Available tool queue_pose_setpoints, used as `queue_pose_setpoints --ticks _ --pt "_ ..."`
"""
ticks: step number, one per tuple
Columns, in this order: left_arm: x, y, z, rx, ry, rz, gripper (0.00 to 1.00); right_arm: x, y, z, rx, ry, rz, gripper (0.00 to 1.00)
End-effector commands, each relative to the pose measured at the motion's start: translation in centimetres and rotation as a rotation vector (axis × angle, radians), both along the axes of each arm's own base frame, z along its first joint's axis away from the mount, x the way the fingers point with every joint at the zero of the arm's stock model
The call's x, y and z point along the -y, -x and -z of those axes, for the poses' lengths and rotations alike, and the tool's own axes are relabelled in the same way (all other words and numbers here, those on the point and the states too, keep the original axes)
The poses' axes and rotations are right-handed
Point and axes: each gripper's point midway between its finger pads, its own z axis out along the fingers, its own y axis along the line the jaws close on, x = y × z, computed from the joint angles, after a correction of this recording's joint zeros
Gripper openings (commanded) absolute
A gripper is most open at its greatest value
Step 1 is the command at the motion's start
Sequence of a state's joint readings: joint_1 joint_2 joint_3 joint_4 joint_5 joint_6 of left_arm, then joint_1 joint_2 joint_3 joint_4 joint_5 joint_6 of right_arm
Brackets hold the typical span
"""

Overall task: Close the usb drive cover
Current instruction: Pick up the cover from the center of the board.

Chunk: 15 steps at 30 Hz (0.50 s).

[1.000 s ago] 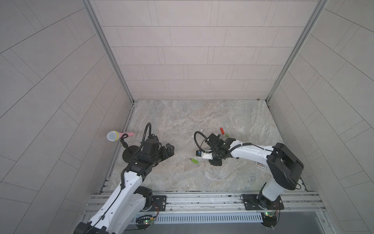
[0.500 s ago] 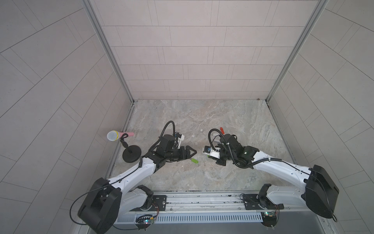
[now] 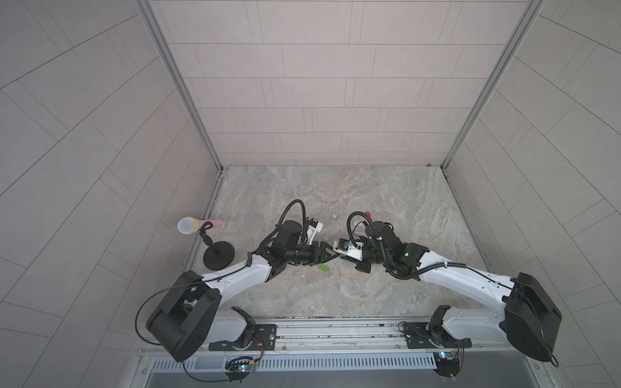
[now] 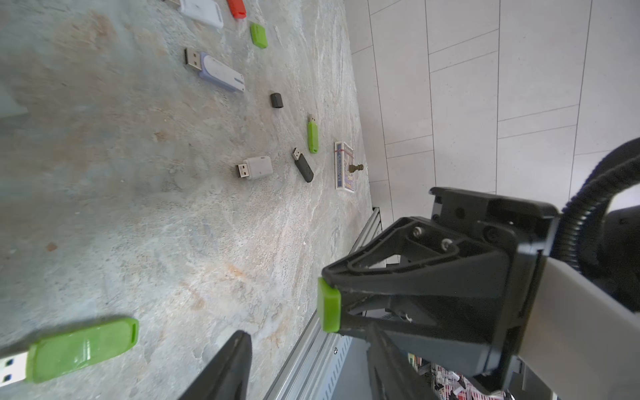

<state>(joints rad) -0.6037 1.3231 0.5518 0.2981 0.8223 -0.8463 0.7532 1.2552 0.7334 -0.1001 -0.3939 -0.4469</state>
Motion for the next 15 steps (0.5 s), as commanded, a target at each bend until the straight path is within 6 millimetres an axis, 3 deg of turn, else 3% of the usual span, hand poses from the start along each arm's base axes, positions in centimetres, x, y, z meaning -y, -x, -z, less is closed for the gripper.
queue_pose_setpoints --ticks 1,15 --pt "1.5 -0.6 -2.3 0.047 0.075 0.032 0.54 -0.8 -0.3 -0.9 -0.003 -0.045 -0.005 0.21" --pt "1.7 -0.7 -0.5 -0.007 0.043 0.033 0.39 -1.5 -0.6 -1.9 0.003 -0.101 0.001 0.21"
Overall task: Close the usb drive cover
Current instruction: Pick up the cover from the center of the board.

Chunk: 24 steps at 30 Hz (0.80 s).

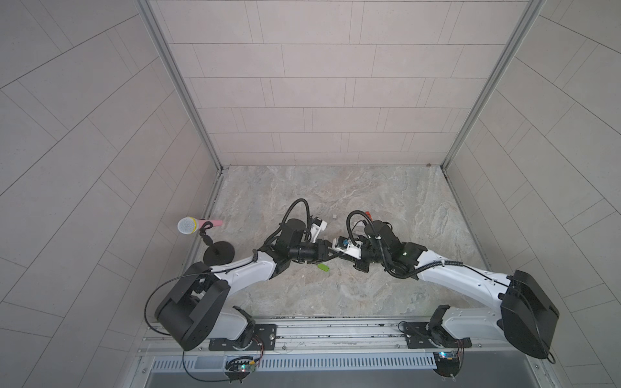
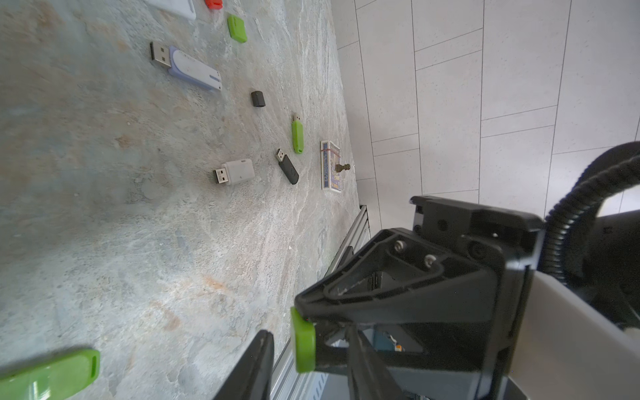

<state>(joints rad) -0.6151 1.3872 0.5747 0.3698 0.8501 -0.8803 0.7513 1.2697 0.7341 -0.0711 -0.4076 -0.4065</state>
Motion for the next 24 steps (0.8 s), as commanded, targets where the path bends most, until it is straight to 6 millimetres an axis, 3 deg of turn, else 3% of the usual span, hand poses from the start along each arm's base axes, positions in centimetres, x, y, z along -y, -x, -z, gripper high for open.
queue_pose_setpoints --ticks 1,10,21,24 --pt "0.5 -0.3 -0.3 0.002 0.007 0.011 0.38 -1.1 -0.4 -1.9 0.027 -0.077 -0.011 0.21" --pt "0.4 -0.1 0.7 -0.028 -0.022 0.015 0.26 -1.3 -0.8 -2.4 0.041 -0.102 0.003 0.20" --pt "0.1 0.2 1.3 -0.038 -0.072 0.033 0.24 -1.7 -1.1 -3.2 0.050 -0.138 0.011 0.20" --pt "0.2 0.2 1.1 -0.035 -0.065 0.038 0.20 -1.8 -1.2 -3.1 0.050 -0.139 0.011 0.20"
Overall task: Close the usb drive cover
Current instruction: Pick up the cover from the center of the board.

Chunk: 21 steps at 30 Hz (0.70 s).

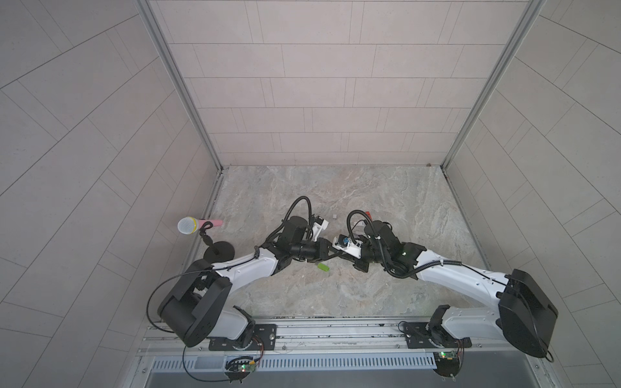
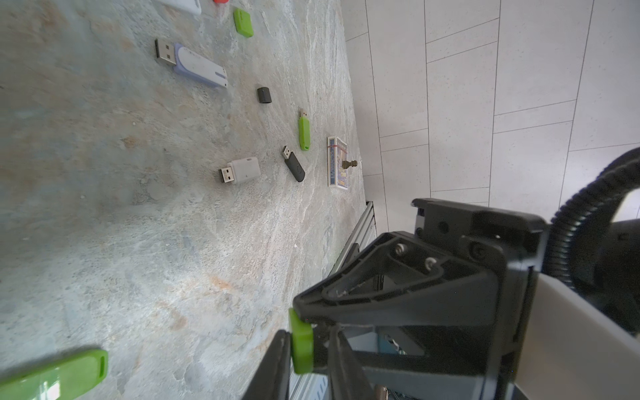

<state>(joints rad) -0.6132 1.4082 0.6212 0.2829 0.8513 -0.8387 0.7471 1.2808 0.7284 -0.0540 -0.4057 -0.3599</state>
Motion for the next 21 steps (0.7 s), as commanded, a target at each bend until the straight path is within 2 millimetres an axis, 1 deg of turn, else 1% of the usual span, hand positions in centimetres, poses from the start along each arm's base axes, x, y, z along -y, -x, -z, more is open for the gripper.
queue_pose_setpoints --ticks 1,4,7,10,11,13,16,18,21 --pt "0.1 0.5 0.6 -0.020 -0.024 0.024 0.19 -1.8 -0.9 -3.3 0.081 -0.120 -0.021 0.20" --pt "0.1 0.5 0.3 -0.015 -0.020 0.024 0.13 -1.6 -0.9 -3.1 0.076 -0.115 -0.012 0.20" --pt "0.0 0.4 0.1 -0.007 -0.021 0.020 0.12 -1.2 -0.7 -2.9 0.075 -0.108 -0.005 0.21" --pt "-0.4 0.2 -0.3 0.006 -0.020 0.005 0.11 -0.3 -0.5 -2.5 0.075 -0.086 0.026 0.24" --pt "-0.6 -0.1 -0.5 0.014 -0.018 -0.006 0.10 0.2 -0.4 -2.3 0.075 -0.073 0.041 0.26" --pt "-1.4 -0.5 -1.0 0.027 -0.019 -0.031 0.10 1.1 -0.4 -2.1 0.069 -0.057 0.078 0.30" --pt "-3.3 -1.8 -1.2 0.034 -0.025 -0.104 0.10 2.3 -0.5 -1.7 0.019 -0.051 0.157 0.33" --pt "-4.8 -2.5 -1.3 0.035 -0.022 -0.151 0.10 2.7 -0.5 -1.3 -0.053 -0.058 0.210 0.34" --pt "-6.8 -3.2 -1.5 0.024 -0.017 -0.199 0.10 2.6 -0.4 -0.2 -0.165 -0.027 0.246 0.34"
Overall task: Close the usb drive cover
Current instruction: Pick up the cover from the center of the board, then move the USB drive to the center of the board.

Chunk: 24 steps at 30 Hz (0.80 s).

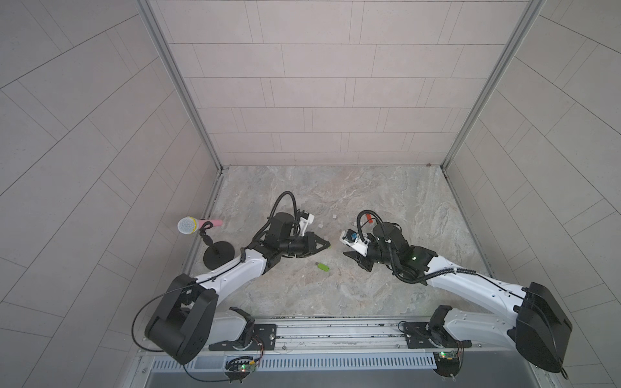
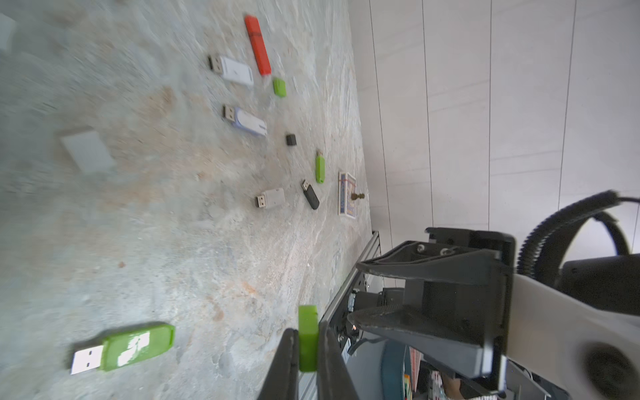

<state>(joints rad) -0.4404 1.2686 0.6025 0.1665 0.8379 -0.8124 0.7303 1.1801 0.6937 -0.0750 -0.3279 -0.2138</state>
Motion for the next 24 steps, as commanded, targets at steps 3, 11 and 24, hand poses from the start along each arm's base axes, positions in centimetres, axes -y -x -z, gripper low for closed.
queue_pose_setpoints --ticks 3,11,24 --pt "-3.8 -0.5 0.5 -0.029 -0.032 -0.084 0.10 -0.4 0.3 2.1 -0.234 0.045 0.070 0.34" --pt "-9.7 -1.3 0.8 -0.077 -0.108 -0.302 0.09 -3.2 0.7 5.3 -0.371 0.185 0.081 0.35" --pt "-14.4 -0.3 1.5 -0.076 -0.330 -0.426 0.08 -5.7 0.6 9.9 -0.511 0.489 0.181 0.38"
